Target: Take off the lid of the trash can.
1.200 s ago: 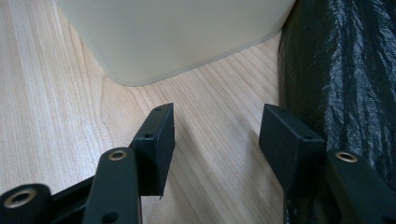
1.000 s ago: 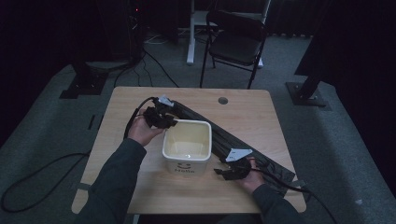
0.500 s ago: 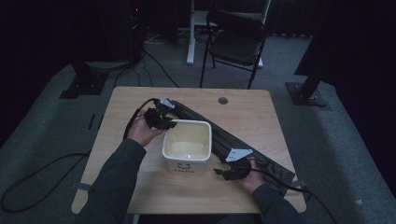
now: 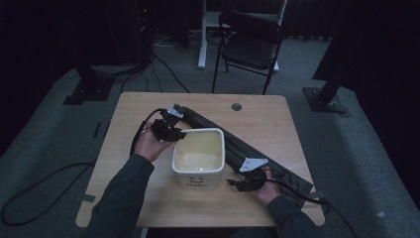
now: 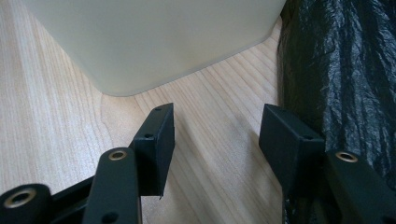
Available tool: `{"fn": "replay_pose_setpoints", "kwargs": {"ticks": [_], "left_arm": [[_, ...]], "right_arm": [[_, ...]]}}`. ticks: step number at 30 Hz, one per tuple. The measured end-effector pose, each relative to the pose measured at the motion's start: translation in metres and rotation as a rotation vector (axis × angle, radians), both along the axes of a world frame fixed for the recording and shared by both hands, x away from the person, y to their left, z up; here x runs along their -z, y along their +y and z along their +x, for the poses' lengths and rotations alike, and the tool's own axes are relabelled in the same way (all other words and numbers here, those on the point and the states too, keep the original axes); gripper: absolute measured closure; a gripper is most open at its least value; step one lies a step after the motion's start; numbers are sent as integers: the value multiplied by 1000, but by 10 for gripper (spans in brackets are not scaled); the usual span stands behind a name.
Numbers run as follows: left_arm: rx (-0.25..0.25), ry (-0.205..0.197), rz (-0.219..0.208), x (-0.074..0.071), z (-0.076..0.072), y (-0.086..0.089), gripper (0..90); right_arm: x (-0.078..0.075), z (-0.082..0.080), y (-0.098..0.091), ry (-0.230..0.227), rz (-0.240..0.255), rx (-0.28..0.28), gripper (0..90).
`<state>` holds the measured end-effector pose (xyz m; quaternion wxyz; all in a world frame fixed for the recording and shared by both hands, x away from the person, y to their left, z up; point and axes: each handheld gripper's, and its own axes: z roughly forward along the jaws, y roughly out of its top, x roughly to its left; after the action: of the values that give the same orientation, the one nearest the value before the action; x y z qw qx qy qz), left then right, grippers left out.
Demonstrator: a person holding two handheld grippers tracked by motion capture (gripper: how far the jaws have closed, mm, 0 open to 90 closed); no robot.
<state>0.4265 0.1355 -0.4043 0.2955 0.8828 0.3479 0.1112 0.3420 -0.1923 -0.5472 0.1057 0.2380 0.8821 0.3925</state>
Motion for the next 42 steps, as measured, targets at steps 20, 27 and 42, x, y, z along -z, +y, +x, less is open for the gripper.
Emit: {"fn": "replay_pose_setpoints", "kwargs": {"ticks": [20,27,42], "left_arm": [[-66,24,-66,2,-9,6,757],[-44,15,-111,-4,-12,12,760],[-53,-14,-192,-22,-19,36,764]], "right_arm": [[0,0,0,0,2,-1,450],[0,0,0,1,3,-1,449],[0,0,0,0,4,-1,449]]}}
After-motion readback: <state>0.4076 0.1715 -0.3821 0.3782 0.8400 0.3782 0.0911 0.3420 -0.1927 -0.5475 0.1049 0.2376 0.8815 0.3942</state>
